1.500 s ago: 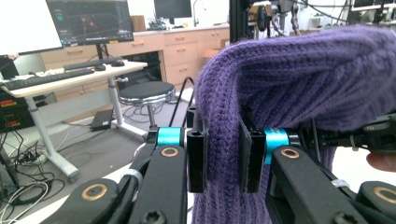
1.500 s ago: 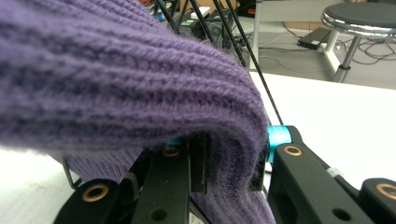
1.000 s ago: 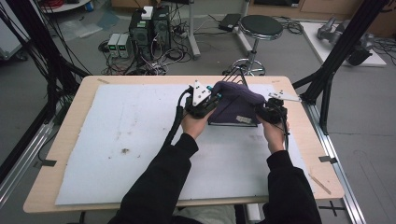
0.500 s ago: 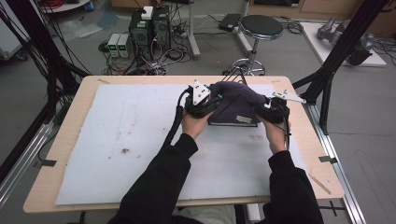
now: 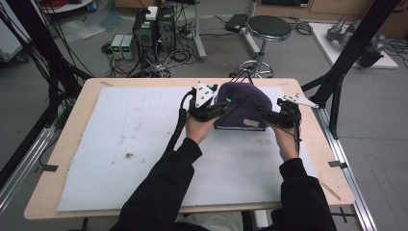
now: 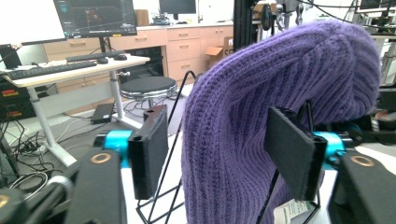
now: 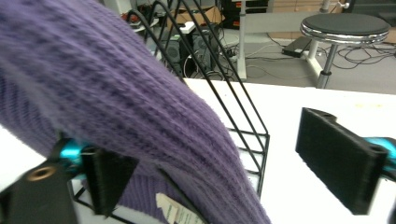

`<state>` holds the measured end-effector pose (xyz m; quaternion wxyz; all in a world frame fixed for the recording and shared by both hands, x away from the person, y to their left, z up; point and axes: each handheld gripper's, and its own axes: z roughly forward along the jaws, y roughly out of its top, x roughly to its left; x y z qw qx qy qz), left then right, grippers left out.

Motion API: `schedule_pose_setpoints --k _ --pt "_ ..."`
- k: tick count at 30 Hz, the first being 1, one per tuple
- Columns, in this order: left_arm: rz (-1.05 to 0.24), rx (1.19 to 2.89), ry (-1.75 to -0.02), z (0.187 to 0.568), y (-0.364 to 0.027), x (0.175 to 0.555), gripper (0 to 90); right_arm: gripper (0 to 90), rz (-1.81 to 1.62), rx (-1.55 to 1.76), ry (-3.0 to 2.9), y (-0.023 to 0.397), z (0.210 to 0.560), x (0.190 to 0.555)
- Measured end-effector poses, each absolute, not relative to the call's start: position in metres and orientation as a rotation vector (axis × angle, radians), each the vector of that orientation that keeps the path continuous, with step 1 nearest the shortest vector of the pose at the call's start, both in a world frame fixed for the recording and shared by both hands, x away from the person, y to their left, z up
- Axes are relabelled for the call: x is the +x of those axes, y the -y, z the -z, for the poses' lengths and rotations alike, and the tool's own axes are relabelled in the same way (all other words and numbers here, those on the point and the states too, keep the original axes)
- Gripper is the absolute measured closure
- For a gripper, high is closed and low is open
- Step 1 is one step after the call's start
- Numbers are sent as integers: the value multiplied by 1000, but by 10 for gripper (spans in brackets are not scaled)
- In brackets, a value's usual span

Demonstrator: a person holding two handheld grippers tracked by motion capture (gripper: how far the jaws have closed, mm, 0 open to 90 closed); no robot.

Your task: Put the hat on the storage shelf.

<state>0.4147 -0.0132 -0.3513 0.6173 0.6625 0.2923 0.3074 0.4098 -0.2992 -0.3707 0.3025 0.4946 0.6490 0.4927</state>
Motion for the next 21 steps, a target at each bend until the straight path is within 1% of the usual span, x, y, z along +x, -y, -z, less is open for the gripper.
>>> schedule_pose_setpoints --k 1,8,13,21 --pt "-710 1526 -674 350 12 414 365 120 -1305 1307 -1723 298 370 409" --pt "-717 1510 -676 343 4 410 281 116 -1351 1242 -1701 293 362 400" --pt "-708 1485 -686 338 -2 407 277 111 -1400 1192 -1650 289 356 393" --pt "-764 1449 -700 330 -18 397 277 111 -1455 1079 -1554 284 346 381"
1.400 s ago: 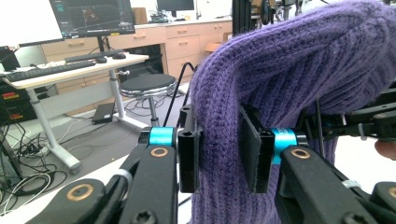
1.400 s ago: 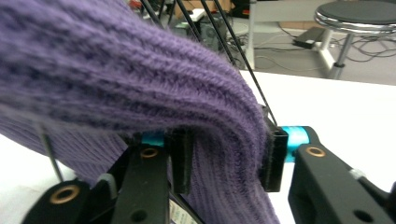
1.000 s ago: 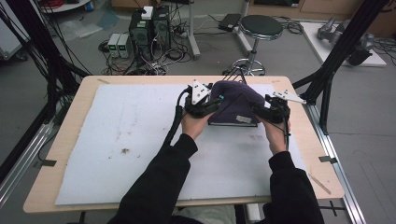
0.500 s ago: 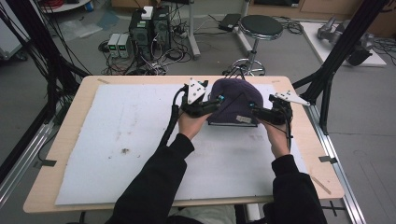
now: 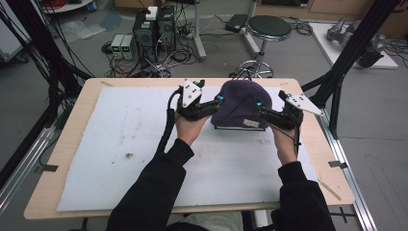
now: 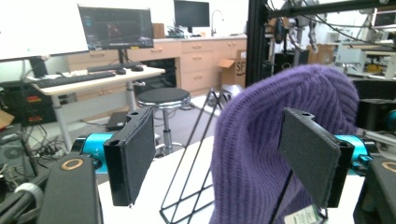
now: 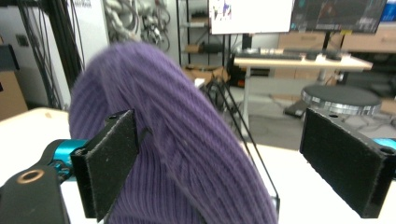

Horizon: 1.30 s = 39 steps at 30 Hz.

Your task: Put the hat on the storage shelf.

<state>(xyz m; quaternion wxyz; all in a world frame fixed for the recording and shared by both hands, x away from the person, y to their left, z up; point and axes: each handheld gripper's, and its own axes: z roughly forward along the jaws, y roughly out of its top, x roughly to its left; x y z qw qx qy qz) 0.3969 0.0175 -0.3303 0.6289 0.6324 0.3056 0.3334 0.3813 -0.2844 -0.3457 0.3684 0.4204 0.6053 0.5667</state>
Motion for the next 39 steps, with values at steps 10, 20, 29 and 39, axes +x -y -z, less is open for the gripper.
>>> schedule_pose_setpoints --k 10,20,29,39 --pt "-843 1407 -705 319 -60 377 277 111 -1450 1045 -1523 287 339 370" --pt "-927 1376 -696 312 -112 345 273 110 -1408 1031 -1569 296 349 347" --pt "-953 1374 -681 308 -133 325 264 111 -1408 1081 -1574 304 357 333" --pt "-967 1359 -704 317 -154 312 264 111 -1378 1125 -1560 325 372 319"
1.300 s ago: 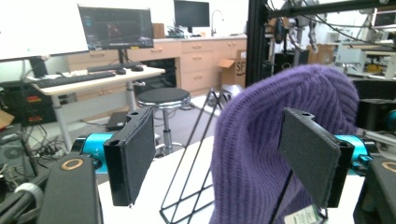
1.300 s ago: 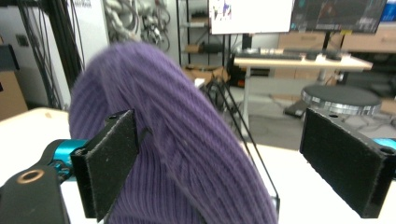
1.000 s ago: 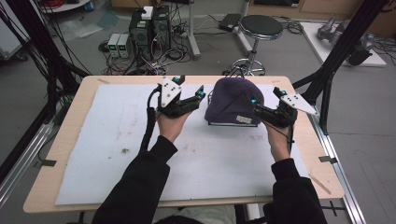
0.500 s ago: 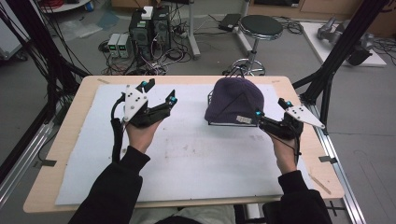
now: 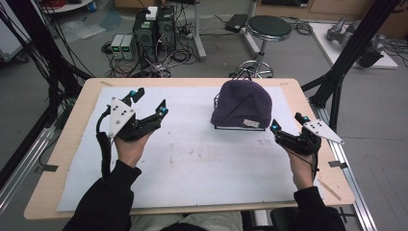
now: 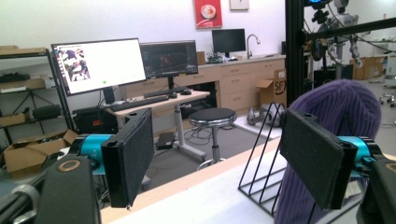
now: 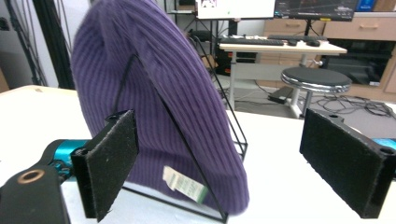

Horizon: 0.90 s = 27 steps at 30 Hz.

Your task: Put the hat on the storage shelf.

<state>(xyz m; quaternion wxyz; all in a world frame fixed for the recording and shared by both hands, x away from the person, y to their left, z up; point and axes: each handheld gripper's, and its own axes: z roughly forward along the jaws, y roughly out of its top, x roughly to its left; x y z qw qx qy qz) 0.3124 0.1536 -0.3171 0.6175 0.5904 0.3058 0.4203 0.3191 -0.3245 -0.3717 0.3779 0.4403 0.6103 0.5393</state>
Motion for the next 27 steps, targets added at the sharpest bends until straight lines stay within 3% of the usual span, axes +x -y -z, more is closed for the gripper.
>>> schedule_pose_setpoints --k 27 --pt "-988 1350 -897 391 -234 286 228 111 -1281 1197 -1588 345 421 299"
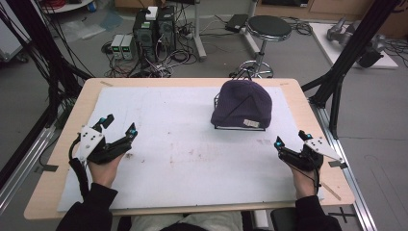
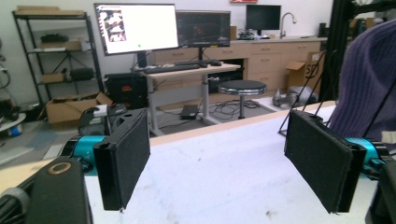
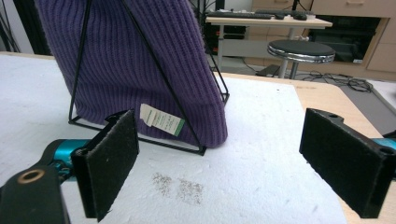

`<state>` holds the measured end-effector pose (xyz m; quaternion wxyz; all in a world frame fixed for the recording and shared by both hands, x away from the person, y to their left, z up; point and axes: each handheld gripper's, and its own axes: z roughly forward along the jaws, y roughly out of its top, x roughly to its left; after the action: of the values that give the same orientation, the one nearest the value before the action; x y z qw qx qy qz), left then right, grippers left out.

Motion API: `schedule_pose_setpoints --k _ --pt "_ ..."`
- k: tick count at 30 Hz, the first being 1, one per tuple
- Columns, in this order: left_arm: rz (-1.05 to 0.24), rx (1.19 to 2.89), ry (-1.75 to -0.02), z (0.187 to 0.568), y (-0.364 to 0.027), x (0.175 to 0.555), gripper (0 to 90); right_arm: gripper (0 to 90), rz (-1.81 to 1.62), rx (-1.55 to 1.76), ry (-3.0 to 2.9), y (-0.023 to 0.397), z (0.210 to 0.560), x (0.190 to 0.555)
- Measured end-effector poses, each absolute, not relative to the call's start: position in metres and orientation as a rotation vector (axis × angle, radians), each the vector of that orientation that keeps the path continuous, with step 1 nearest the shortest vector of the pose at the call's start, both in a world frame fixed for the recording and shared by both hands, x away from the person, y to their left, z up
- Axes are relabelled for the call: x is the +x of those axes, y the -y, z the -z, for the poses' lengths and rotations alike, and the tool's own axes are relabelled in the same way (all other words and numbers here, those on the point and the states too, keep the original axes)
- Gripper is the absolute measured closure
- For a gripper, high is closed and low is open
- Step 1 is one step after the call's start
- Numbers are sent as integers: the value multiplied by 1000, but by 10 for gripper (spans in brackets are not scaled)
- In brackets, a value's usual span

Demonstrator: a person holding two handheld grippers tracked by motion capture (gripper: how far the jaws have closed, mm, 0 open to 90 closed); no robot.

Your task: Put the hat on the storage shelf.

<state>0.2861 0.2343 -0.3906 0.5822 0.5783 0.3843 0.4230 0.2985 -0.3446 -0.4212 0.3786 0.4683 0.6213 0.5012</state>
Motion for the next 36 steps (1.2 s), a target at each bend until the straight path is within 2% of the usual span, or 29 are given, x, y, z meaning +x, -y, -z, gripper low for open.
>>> schedule_pose_setpoints --k 8,15,20,36 --pt "-991 1332 -956 414 -249 276 226 111 -1267 1203 -1585 343 428 295" --pt "-985 1350 -959 420 -252 268 227 111 -1263 1243 -1551 343 436 291" --pt "-968 1415 -985 432 -249 268 226 111 -1261 1249 -1528 342 438 288" --pt "-955 1413 -1002 436 -250 267 225 111 -1269 1230 -1558 339 440 293"
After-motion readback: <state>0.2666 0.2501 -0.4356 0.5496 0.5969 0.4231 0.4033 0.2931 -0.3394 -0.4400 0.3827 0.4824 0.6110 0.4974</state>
